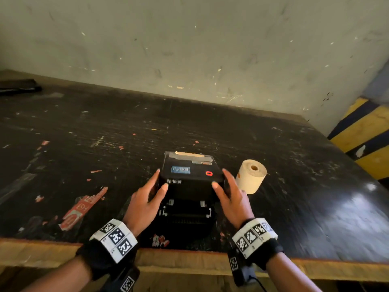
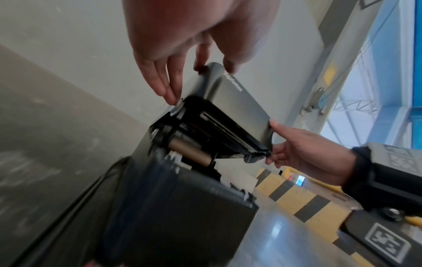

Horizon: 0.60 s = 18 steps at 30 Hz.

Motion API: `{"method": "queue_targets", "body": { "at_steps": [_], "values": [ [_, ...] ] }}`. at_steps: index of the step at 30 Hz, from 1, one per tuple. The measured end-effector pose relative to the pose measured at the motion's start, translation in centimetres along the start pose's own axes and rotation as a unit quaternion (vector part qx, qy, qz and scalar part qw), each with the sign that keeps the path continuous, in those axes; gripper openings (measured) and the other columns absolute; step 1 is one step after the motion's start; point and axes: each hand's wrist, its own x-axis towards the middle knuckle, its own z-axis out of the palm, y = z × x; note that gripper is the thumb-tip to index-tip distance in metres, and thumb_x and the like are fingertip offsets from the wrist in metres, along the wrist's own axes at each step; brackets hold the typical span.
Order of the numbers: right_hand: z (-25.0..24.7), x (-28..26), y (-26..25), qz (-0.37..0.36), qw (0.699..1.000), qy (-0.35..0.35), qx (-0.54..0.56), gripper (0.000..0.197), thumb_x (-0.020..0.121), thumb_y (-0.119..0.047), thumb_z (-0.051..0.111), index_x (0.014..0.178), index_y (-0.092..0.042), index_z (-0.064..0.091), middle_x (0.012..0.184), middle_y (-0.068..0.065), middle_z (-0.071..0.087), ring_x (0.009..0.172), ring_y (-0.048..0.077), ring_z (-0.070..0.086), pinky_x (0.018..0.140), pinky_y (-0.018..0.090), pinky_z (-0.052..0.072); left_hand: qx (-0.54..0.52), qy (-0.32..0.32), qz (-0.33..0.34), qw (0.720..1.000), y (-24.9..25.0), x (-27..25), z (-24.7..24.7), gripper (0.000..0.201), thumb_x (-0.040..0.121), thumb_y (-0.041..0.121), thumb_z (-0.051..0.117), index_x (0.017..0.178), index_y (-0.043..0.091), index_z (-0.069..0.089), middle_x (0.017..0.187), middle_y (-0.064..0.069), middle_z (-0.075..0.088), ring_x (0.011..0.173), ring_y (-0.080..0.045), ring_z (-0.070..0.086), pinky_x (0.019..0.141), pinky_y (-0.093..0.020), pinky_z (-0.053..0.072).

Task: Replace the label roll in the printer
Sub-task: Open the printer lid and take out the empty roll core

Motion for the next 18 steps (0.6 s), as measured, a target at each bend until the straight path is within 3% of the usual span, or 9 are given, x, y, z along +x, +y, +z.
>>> {"method": "queue_targets", "body": {
  "at_steps": [3,5,6,8,12,14,18],
  "values": [
    [-0.6,1.7,-1.2,-0.049,0.998,0.044,-0.021,0.061,0.095,-0.037,0.046,0.147,-0.03,0.015,0.083,-0.003,0.065,0.072,0.01,0.063,0.075,0.032,0.053,0.013,0.011,0.032,0.999,1.3,1.3,-0.4,0.06,0.08,0.062,0.043,0.133,0.058,0.016,0.142,0.005,0.044,0.133,-0.017,0.035,0.112,-0.048,0.03],
    [-0.4,2.4,-1.3,-0.069,0.996,0.047,-0.037,0.064,0.096,-0.037,0.044,0.148,-0.033,0.007,0.071,-0.005,0.059,0.064,0.009,0.059,0.068,0.032,0.05,0.046,0.024,0.053,0.997,2.2,2.1,-0.4,0.058,0.085,0.055,0.044,0.136,0.054,0.015,0.14,0.002,0.046,0.133,-0.018,0.034,0.112,-0.046,0.029],
    [-0.3,2.6,-1.3,-0.078,0.995,0.047,-0.044,0.066,0.096,-0.039,0.043,0.147,-0.034,0.003,0.076,-0.001,0.061,0.069,0.013,0.06,0.069,0.034,0.05,0.061,0.028,0.059,0.996,2.7,2.6,-0.3,0.058,0.089,0.047,0.046,0.138,0.05,0.015,0.138,-0.001,0.047,0.132,-0.02,0.034,0.111,-0.043,0.028],
    [-0.1,2.9,-1.2,-0.093,0.993,0.04,-0.058,0.068,0.095,-0.042,0.042,0.146,-0.038,-0.003,0.1,0.008,0.064,0.089,0.019,0.06,0.081,0.036,0.05,0.078,0.027,0.065,0.994,3.4,3.1,-0.3,0.06,0.091,0.036,0.048,0.141,0.042,0.015,0.138,-0.004,0.046,0.131,-0.02,0.033,0.107,-0.038,0.026],
    [0.0,4.1,-1.3,-0.107,0.992,0.017,-0.063,0.068,0.095,-0.043,0.042,0.138,-0.048,-0.01,0.145,0.01,0.041,0.131,0.024,0.04,0.106,0.04,0.038,0.098,0.024,0.082,0.992,3.9,4.9,0.0,0.067,0.089,0.037,0.051,0.142,0.039,0.01,0.144,-0.003,0.039,0.133,-0.019,0.029,0.108,-0.039,0.024],
    [-0.5,5.6,-1.5,-0.112,0.992,0.012,-0.063,0.067,0.095,-0.044,0.042,0.137,-0.05,-0.011,0.152,0.008,0.033,0.138,0.024,0.032,0.11,0.041,0.032,0.097,0.027,0.081,0.992,4.0,6.3,0.2,0.07,0.088,0.038,0.053,0.143,0.038,0.009,0.147,-0.002,0.035,0.135,-0.018,0.026,0.11,-0.04,0.024],
    [-1.4,8.6,-1.9,-0.117,0.992,-0.012,-0.043,0.069,0.096,-0.039,0.044,0.145,-0.038,-0.004,0.154,0.003,0.029,0.14,0.021,0.027,0.11,0.033,0.025,0.085,0.029,0.072,0.993,4.4,9.4,0.2,0.075,0.086,0.041,0.056,0.143,0.038,0.008,0.15,0.001,0.03,0.137,-0.015,0.021,0.109,-0.037,0.022]
  ]
}}
